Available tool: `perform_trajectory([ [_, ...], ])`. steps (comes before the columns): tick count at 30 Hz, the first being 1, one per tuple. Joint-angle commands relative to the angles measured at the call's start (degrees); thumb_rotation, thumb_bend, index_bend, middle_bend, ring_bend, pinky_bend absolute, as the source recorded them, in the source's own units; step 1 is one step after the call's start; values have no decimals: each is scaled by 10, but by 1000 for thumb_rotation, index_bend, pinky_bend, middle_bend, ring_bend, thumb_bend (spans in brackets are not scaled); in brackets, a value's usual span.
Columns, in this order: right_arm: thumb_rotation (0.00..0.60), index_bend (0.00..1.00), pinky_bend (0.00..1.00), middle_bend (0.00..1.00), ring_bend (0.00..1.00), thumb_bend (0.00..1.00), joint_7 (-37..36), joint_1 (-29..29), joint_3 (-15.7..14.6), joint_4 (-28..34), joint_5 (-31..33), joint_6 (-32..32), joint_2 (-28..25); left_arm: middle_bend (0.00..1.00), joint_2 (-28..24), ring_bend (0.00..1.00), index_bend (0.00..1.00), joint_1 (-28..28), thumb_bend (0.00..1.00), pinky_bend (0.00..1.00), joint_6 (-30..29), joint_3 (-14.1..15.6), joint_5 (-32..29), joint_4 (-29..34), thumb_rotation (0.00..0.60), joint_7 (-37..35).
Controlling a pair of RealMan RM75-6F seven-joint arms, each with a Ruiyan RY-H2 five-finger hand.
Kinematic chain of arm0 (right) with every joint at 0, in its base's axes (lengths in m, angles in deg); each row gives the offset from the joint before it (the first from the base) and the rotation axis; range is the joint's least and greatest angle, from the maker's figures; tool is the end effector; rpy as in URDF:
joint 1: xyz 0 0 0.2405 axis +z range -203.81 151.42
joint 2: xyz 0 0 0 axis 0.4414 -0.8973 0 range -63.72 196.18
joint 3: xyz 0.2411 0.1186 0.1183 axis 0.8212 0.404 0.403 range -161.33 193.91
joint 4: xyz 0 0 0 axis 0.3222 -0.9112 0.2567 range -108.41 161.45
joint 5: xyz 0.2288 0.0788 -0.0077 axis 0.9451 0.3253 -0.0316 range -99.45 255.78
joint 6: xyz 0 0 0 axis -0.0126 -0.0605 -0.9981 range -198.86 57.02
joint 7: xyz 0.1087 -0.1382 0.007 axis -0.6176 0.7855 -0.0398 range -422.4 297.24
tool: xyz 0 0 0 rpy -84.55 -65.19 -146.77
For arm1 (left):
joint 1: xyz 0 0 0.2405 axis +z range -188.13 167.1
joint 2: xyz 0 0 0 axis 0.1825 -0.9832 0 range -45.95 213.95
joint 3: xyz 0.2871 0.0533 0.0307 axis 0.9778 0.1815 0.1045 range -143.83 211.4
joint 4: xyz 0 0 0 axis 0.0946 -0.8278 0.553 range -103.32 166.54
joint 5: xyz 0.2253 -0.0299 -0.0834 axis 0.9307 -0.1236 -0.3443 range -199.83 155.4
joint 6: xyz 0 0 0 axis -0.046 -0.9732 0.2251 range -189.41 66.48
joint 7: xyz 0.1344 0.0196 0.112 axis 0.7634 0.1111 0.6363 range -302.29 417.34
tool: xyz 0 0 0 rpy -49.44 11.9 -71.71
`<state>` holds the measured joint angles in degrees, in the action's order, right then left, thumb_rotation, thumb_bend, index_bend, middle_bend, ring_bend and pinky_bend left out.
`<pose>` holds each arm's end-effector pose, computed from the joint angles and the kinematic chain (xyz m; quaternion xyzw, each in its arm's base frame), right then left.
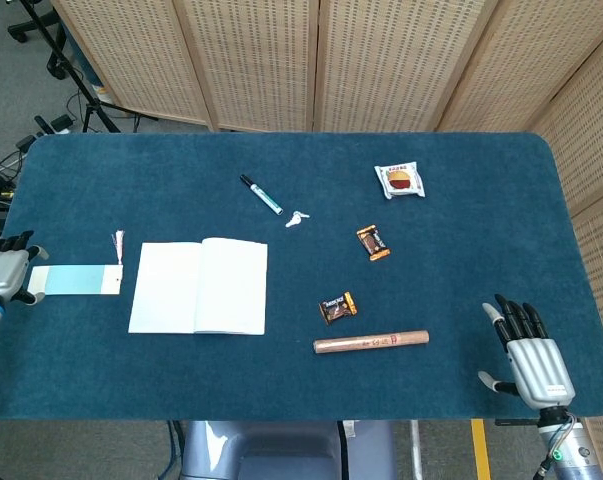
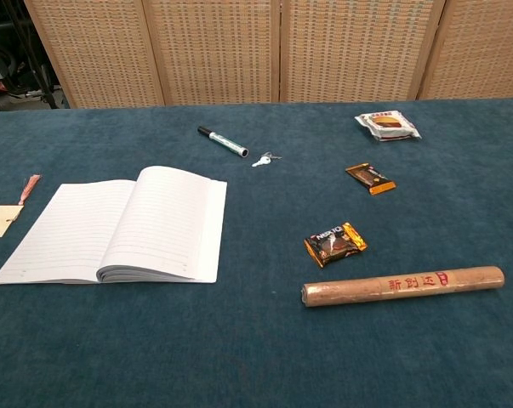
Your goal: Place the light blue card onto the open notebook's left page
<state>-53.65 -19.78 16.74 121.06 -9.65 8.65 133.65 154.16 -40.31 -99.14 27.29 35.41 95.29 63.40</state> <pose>-0.3399 -0.2143 0.0960 0.6524 -0.3887 0.3452 0.5514 -0.4467 0.4012 0.1291 -0.6362 -0.4714 -0.1368 0.5953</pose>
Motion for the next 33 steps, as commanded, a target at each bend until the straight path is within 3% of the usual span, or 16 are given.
perform_trajectory([
  [1, 600, 0, 0, 0, 0, 156, 1, 1, 1, 0, 4, -2, 1, 0, 22, 0, 316, -14, 206, 0, 23, 4, -14, -25, 600, 9],
  [19, 600, 0, 0, 0, 0, 156, -4, 3, 6, -5, 15, -5, 2, 0, 54, 0, 316, -44, 206, 0, 53, 15, -40, -56, 600, 44],
  [33, 600, 0, 0, 0, 0, 156, -2, 4, 8, -8, 21, -6, 5, 0, 80, 0, 316, -50, 208, 0, 39, 31, -41, -85, 600, 74],
])
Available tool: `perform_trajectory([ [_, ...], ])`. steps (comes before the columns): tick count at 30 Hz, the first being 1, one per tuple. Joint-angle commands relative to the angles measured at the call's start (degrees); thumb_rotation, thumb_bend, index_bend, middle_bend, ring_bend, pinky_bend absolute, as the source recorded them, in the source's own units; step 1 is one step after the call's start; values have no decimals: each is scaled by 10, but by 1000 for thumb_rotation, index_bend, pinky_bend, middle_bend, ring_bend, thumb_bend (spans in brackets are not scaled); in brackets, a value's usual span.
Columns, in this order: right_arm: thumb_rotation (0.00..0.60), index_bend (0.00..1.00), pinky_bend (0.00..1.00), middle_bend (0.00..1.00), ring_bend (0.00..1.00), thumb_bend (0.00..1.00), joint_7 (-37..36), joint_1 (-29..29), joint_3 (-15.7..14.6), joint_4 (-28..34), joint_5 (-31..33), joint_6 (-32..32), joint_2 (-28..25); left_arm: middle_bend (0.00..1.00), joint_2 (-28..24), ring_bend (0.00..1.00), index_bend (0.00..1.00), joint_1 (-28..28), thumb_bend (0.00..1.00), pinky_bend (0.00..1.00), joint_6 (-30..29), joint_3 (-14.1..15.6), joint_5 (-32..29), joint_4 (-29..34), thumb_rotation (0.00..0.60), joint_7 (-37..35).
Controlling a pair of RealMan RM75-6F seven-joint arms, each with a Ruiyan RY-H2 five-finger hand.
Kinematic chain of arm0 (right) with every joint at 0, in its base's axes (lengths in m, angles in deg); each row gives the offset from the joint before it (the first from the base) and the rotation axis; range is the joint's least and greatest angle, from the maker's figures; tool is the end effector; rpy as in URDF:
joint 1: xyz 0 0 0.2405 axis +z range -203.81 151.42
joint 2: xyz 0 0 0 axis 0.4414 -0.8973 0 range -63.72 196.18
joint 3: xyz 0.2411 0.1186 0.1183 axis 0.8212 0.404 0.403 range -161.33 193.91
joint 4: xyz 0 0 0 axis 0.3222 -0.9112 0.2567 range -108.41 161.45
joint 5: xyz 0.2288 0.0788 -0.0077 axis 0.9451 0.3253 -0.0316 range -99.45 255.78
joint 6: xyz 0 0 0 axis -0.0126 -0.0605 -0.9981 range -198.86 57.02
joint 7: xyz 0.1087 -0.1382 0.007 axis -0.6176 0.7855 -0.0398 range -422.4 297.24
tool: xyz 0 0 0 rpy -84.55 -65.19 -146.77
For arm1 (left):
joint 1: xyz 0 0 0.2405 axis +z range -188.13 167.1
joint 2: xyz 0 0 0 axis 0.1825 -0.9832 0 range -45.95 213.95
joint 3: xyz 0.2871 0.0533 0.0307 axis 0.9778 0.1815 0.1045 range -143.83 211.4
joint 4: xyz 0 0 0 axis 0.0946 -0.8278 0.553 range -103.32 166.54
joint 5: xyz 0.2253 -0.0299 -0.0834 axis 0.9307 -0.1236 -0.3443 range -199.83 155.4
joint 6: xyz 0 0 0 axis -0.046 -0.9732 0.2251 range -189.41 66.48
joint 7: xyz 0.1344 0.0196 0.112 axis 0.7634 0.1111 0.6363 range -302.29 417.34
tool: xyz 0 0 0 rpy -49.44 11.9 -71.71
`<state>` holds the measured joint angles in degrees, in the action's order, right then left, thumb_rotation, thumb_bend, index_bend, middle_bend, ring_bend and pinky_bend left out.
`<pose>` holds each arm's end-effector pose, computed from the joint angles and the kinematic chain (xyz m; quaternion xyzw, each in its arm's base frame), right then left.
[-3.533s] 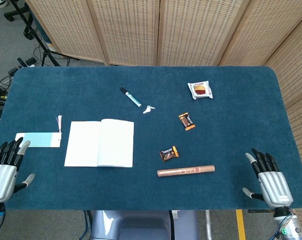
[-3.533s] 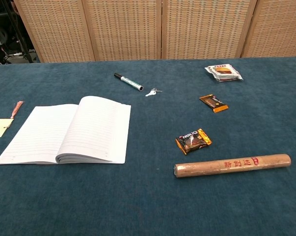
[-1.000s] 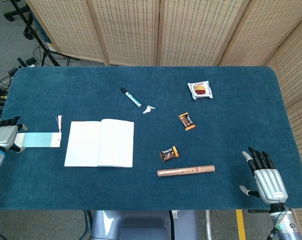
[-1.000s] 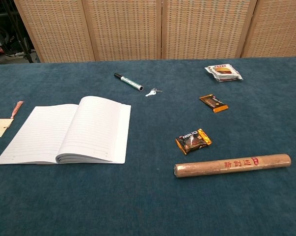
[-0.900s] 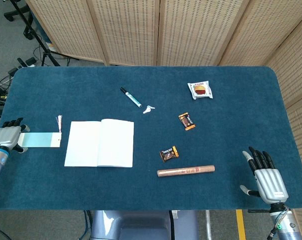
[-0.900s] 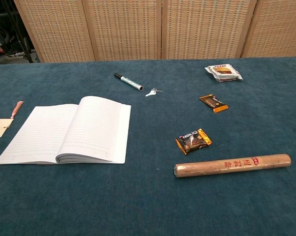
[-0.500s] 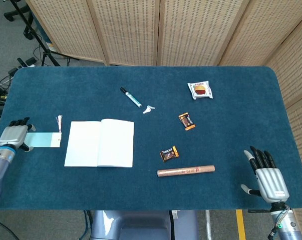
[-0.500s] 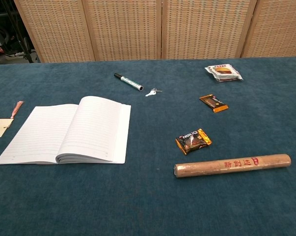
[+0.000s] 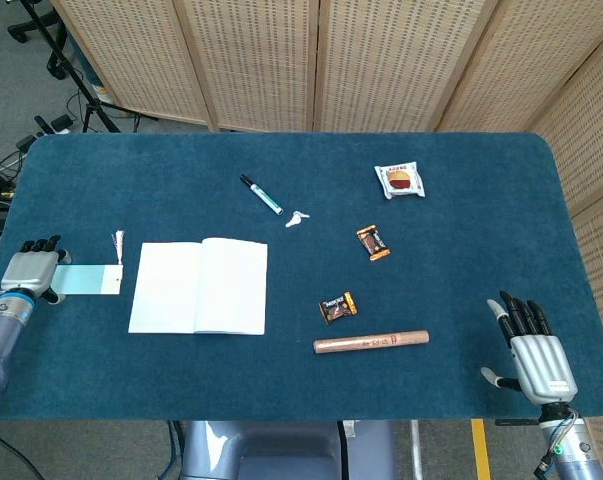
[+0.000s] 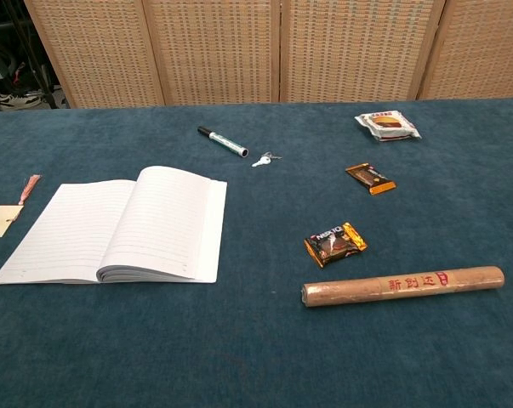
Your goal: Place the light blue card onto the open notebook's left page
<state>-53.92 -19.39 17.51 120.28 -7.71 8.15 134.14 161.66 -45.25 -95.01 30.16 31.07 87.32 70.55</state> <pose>-0.3454 -0.2206 0.0968 0.6431 -0.3945 0.3423 0.5600 -0.4451 0.4256 0.0839 -0.6712 -0.4487 -0.0854 0.5838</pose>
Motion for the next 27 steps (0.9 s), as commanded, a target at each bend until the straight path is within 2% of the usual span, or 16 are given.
perform_trajectory([
  [1, 600, 0, 0, 0, 0, 156, 1, 0, 1, 0, 2, -1, 1, 0, 7, 0, 316, 0, 208, 0, -4, 3, 4, -9, 600, 4],
  [27, 600, 0, 0, 0, 0, 156, 3, 3, 1, -3, 4, -2, 5, 0, 34, 0, 308, -1, 214, 0, -4, 8, 44, -42, 600, -7],
])
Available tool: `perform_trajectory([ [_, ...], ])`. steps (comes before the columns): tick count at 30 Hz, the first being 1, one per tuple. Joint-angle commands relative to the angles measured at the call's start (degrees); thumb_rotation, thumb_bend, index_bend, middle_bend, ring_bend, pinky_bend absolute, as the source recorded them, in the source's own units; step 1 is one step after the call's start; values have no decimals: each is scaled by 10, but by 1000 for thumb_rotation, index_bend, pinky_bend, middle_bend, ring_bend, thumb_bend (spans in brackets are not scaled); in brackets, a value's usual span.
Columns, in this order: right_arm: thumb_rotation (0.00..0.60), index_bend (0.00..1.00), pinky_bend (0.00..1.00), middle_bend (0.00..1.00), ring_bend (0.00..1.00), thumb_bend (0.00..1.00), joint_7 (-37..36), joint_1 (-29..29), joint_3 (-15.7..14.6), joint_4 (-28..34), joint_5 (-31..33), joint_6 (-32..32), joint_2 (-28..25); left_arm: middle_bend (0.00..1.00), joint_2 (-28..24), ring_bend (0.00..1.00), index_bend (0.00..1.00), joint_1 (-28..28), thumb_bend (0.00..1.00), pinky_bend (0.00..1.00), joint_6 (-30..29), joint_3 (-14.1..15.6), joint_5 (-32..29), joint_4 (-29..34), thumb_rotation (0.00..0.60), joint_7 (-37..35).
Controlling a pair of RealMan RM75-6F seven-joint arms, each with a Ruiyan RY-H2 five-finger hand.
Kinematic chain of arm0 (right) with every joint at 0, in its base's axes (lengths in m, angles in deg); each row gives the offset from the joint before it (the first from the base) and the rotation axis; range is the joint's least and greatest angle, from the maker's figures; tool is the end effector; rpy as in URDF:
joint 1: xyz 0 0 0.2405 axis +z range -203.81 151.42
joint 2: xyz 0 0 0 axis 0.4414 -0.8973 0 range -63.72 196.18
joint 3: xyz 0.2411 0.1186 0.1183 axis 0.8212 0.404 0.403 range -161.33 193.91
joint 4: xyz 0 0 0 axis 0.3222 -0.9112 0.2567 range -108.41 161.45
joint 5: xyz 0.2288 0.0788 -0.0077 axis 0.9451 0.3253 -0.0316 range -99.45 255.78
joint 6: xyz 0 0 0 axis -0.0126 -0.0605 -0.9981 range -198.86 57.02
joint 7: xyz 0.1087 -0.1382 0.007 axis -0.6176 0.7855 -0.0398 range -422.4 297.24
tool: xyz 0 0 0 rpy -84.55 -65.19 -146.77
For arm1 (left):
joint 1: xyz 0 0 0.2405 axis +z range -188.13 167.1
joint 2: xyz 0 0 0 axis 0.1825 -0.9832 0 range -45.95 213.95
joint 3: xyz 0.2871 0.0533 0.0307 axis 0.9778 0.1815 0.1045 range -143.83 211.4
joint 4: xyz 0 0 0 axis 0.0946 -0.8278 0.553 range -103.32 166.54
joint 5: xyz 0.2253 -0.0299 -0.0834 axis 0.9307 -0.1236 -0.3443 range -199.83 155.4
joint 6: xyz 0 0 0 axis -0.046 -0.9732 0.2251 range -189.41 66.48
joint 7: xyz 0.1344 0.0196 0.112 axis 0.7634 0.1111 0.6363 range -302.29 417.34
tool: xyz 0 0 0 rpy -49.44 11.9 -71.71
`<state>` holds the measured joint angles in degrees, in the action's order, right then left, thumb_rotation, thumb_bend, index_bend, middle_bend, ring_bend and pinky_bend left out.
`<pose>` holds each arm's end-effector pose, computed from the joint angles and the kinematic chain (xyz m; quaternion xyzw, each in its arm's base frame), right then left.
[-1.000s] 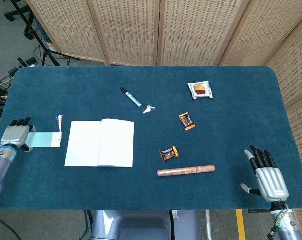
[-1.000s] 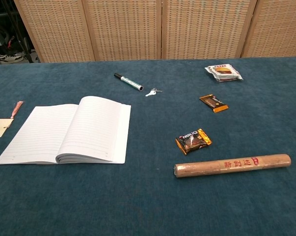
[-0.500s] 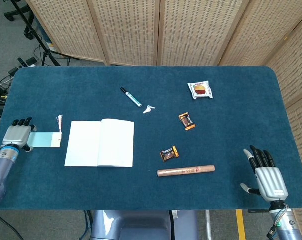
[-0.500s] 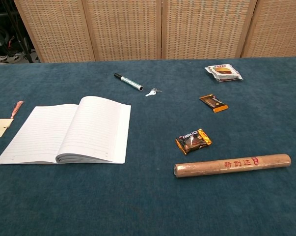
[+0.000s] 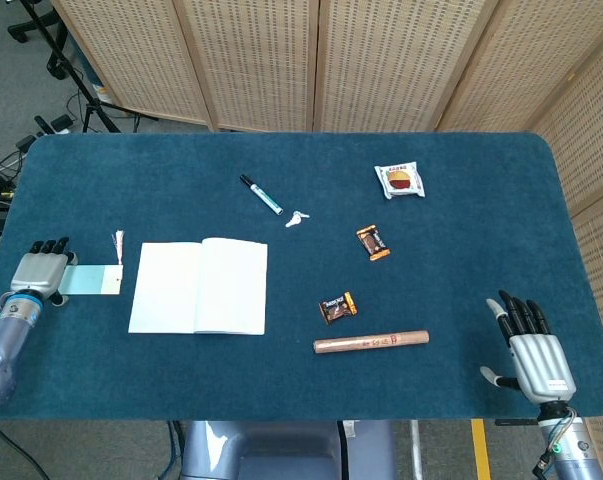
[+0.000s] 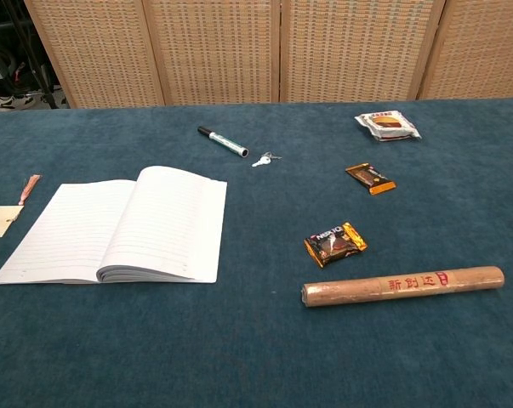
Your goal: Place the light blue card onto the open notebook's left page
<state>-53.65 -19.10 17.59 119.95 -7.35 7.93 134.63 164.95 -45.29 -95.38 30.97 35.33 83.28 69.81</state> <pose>-0.3456 -0.2227 0.0941 0.6434 -0.3945 0.3414 0.5602 -0.4467 0.4273 0.0670 -0.6930 -0.4229 -0.0763 0.5789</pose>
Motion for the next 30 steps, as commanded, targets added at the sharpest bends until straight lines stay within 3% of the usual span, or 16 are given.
perform_trajectory([
  [1, 600, 0, 0, 0, 0, 156, 1, 0, 0, 0, 0, 0, 0, 0, 1, 0, 308, 0, 215, 0, -1, 0, 2, -2, 600, 1],
  [30, 600, 0, 0, 0, 0, 156, 2, -1, -2, 2, -2, 3, 0, 0, 18, 0, 309, 3, 243, 0, -8, 4, 13, -16, 600, 25],
])
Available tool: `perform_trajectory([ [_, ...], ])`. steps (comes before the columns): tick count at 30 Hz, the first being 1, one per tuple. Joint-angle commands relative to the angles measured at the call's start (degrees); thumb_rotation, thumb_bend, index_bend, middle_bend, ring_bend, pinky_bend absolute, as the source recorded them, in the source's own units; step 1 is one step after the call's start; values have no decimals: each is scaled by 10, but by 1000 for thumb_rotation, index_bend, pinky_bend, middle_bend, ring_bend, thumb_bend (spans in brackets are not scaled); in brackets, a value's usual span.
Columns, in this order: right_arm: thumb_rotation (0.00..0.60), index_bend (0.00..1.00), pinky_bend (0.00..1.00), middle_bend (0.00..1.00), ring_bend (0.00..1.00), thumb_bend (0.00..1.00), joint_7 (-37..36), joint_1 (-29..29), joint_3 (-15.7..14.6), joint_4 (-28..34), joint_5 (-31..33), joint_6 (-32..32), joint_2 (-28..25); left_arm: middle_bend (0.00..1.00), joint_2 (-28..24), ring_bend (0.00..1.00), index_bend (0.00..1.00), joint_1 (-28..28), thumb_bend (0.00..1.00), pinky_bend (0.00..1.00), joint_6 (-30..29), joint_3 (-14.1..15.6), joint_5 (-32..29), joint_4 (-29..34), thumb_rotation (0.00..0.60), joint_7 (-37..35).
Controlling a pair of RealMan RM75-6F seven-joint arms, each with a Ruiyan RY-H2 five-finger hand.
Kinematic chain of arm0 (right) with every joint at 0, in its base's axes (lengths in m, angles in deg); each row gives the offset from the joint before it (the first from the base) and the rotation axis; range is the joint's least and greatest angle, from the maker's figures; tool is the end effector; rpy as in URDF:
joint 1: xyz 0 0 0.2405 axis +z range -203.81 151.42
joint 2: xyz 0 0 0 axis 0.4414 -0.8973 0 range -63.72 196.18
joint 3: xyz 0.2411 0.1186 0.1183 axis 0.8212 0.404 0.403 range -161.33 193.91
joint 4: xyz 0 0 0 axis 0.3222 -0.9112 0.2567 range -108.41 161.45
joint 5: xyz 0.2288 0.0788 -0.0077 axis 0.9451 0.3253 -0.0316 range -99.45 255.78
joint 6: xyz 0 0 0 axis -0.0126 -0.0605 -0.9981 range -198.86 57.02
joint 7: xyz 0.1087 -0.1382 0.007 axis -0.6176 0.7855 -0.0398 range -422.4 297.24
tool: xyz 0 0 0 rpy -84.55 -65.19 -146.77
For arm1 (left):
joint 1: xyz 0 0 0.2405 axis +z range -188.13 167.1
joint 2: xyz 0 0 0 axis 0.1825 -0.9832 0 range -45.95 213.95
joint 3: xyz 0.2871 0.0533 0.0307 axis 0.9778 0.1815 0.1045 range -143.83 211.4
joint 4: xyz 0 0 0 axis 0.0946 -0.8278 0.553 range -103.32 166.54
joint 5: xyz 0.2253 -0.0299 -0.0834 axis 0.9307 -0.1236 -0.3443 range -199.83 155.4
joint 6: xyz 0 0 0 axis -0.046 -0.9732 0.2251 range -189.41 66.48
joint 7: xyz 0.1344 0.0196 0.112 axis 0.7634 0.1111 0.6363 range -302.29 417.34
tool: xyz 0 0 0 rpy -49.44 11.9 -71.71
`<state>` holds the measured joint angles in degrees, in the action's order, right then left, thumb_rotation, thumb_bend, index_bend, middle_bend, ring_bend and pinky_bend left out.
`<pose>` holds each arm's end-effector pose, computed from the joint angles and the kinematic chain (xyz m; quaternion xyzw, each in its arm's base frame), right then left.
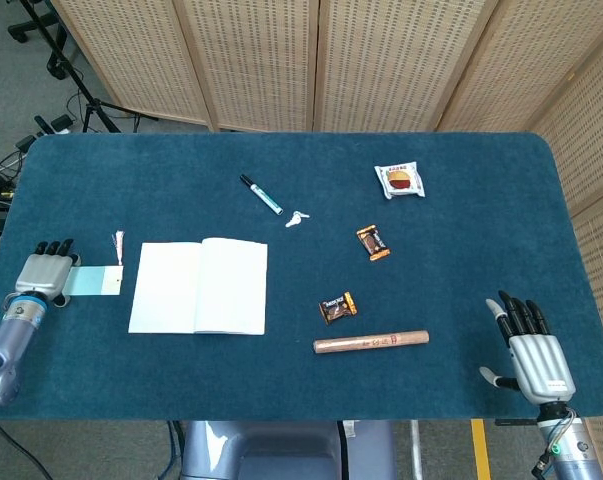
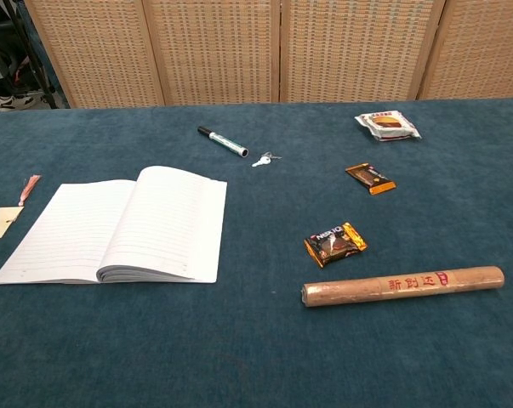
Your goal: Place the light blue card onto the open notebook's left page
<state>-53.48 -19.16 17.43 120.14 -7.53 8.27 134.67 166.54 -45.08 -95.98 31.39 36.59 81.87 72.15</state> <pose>-0.3444 -0.2216 0.0939 0.6435 -0.3934 0.3429 0.5600 -0.4475 0.4254 0.0573 -0.7086 -0.4000 -0.0620 0.5780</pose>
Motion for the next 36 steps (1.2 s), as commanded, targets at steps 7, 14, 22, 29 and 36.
perform_trajectory([
  [7, 600, 0, 0, 0, 0, 156, 1, 0, -1, 1, -1, 0, 0, 0, 6, 0, 309, 3, 254, 0, -6, 0, 3, -6, 600, 7],
  [14, 600, 0, 0, 0, 0, 156, 0, 0, -1, 1, -2, 1, 0, 0, 5, 0, 308, 5, 270, 0, -12, -4, 7, -3, 600, 3],
  [22, 600, 0, 0, 0, 0, 156, -2, -1, -1, 2, -3, 3, -1, 0, -9, 0, 308, 7, 274, 0, -21, -7, 9, 18, 600, 6],
  [29, 600, 0, 0, 0, 0, 156, -3, 0, -1, 2, -3, 2, -1, 0, -41, 0, 309, 8, 275, 0, -47, -13, 14, 60, 600, 17],
  [36, 600, 0, 0, 0, 0, 156, -10, -2, -2, 2, -7, 5, -4, 0, -83, 0, 308, 6, 273, 0, -60, -21, -10, 135, 600, 42],
])
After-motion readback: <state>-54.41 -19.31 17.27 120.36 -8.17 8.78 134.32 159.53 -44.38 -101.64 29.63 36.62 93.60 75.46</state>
